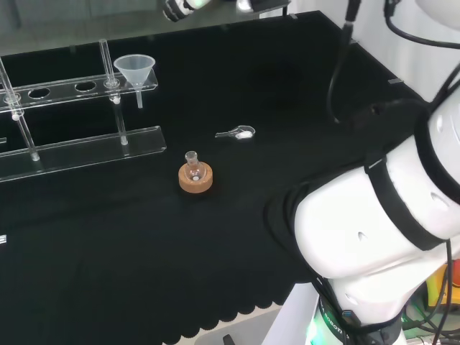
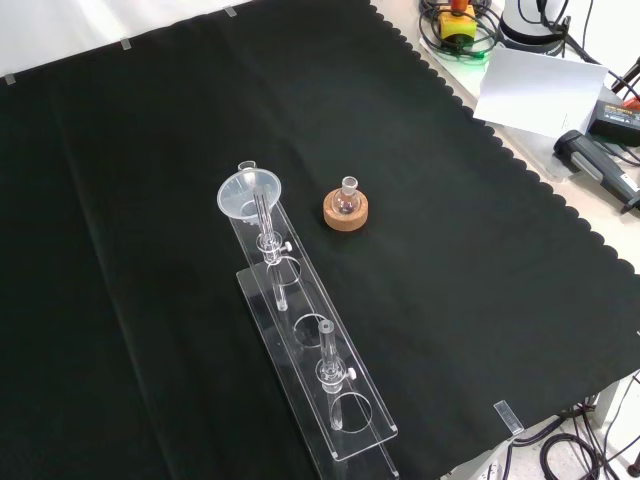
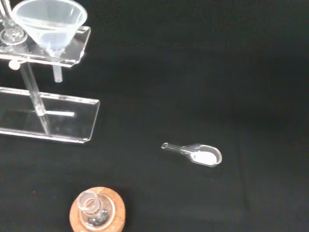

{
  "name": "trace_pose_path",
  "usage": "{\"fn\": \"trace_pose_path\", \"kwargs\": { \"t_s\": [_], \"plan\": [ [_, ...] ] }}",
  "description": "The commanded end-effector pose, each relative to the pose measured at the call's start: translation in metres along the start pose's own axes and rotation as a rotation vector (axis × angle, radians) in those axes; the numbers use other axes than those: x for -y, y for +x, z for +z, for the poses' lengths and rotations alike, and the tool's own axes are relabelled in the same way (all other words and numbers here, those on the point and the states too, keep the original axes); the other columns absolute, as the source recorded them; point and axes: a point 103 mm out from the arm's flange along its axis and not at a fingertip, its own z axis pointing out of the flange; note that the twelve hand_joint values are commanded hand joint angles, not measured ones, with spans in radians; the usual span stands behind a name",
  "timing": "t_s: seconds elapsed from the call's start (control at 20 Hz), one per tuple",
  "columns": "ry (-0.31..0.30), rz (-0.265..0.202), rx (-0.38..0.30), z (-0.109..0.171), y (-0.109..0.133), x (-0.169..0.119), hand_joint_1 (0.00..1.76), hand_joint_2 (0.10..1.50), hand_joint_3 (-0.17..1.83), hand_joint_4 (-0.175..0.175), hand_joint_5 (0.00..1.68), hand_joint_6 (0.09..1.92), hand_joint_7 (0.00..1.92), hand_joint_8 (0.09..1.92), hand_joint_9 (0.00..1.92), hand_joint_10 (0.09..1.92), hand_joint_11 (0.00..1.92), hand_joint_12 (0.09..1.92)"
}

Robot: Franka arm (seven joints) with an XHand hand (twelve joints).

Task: Pick up the funnel from the transparent funnel stand.

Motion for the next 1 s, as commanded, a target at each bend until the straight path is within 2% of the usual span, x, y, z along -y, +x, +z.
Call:
{"fn": "trace_pose_path", "kwargs": {
  "t_s": [0.05, 0.2, 0.35, 0.5, 0.6, 0.8, 1.0],
  "plan": [
    [0.047, -0.105, 0.021, -0.003, 0.04, -0.047, 0.25, 0.68, 0.0, 0.022, 0.0, 0.09, 0.0, 0.09, 0.0, 0.09, 0.0, 0.09],
    [0.042, -0.134, -0.009, -0.005, 0.051, -0.059, 0.25, 0.68, 0.0, 0.009, 0.0, 0.09, 0.0, 0.09, 0.0, 0.09, 0.01, 0.09],
    [0.026, -0.134, -0.029, -0.006, 0.064, -0.067, 0.31, 0.71, 0.0, -0.008, 0.0, 0.09, 0.04, 0.09, 0.01, 0.09, 0.02, 0.13],
    [0.078, -0.118, 0.005, 0.0, 0.078, -0.077, 0.36, 0.72, 0.0, -0.02, 0.0, 0.09, 0.05, 0.09, 0.03, 0.09, 0.0, 0.5],
    [0.091, -0.108, 0.003, 0.008, 0.084, -0.083, 0.35, 0.68, -0.02, -0.012, 0.0, 0.09, 0.01, 0.09, 0.01, 0.09, 0.0, 0.59],
    [0.111, -0.102, -0.014, 0.025, 0.096, -0.091, 0.35, 0.65, -0.03, -0.003, 0.0, 0.09, 0.0, 0.09, 0.0, 0.09, 0.0, 0.63],
    [0.137, -0.092, -0.035, 0.039, 0.106, -0.101, 0.36, 0.64, -0.03, -0.027, 0.0, 0.09, 0.0, 0.09, 0.0, 0.09, 0.0, 0.64]
  ]
}}
